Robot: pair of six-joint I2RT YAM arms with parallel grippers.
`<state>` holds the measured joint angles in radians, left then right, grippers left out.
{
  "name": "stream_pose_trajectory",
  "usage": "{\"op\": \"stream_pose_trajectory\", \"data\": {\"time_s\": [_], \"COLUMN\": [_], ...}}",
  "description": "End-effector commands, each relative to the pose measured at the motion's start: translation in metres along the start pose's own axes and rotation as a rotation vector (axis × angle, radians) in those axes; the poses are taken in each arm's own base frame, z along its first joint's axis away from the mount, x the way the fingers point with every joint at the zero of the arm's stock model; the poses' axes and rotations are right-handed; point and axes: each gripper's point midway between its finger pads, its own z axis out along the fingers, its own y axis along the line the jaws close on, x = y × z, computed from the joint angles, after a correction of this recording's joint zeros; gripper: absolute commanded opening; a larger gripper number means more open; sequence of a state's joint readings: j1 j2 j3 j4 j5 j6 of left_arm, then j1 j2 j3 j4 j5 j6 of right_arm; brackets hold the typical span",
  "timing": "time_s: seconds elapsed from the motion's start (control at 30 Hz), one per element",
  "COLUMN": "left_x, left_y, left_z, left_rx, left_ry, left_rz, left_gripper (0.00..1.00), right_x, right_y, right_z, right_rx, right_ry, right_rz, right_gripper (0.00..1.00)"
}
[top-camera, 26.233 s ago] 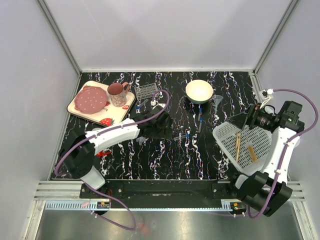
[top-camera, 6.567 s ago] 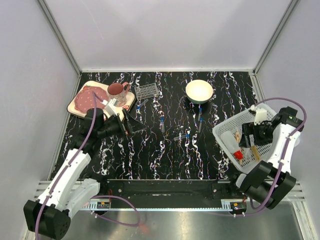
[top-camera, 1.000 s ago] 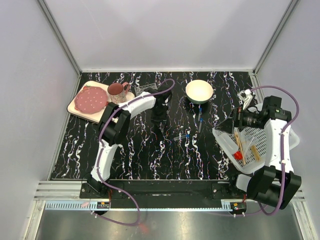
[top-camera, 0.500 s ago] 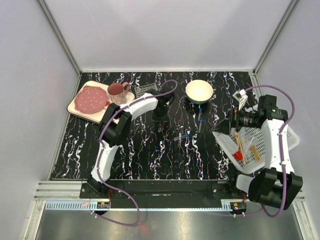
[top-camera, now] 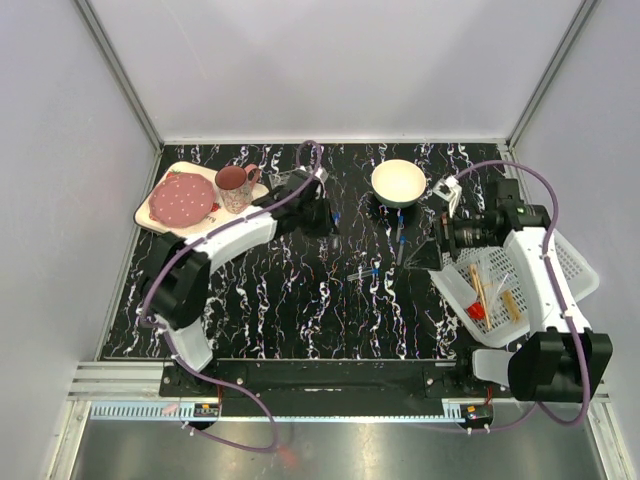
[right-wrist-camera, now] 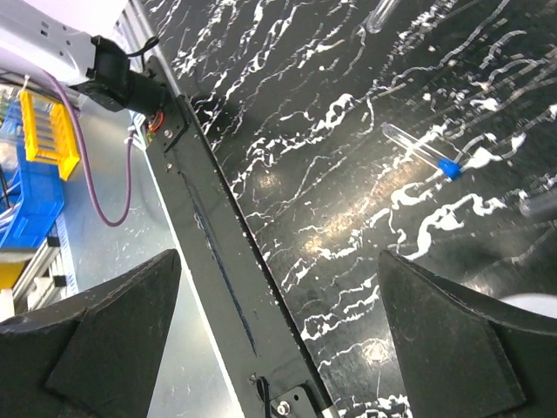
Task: Organize the chemistry lab equipment
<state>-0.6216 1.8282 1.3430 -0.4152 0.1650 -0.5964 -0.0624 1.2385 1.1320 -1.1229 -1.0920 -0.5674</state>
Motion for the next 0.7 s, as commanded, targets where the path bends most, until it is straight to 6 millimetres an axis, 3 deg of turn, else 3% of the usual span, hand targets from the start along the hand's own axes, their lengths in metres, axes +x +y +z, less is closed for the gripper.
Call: {"op": "stream_pose_trajectory", "data": {"time_s": [0.0, 0.17, 0.23, 0.3, 0.43, 0.67], "left_x": [-0.047, -0.056, -0.060, -0.060, -0.060, -0.056], "left_y": [-0.086, -0.132, -0.142, -0.146, -0.151, -0.158], "left_z": [-0.056, -0.109, -0.125, -0.132, -0.142, -0.143], "left_rx": [0.431, 0.779, 0.874, 0.901, 0.910, 0.898], "left_ry": [-0.230, -0.363, -0.412, -0.432, -0.469, -0.472], "left_rz": [-0.106, -0.298, -0.344, -0.421, -0.467, -0.453], "left_gripper": [0.09, 0.08, 0.09, 0.08, 0.08, 0.09], "right_x": [-0.030, -0.054, -0.064, -0.068, -0.074, -0.073], "right_y": [0.012, 0.017, 0.019, 0.023, 0.014, 0.003], "right_z": [0.017, 0.049, 0.059, 0.069, 0.081, 0.089], "right_rx": [-0.036, -0.066, -0.074, -0.085, -0.091, -0.049], "right_ry": [-0.019, -0.073, -0.083, -0.073, -0.064, -0.067], "right_rz": [-0.025, -0.036, -0.007, 0.065, 0.170, 0.226], "right_gripper": [1.00, 0.99, 0.98, 0.94, 0.85, 0.66]}}
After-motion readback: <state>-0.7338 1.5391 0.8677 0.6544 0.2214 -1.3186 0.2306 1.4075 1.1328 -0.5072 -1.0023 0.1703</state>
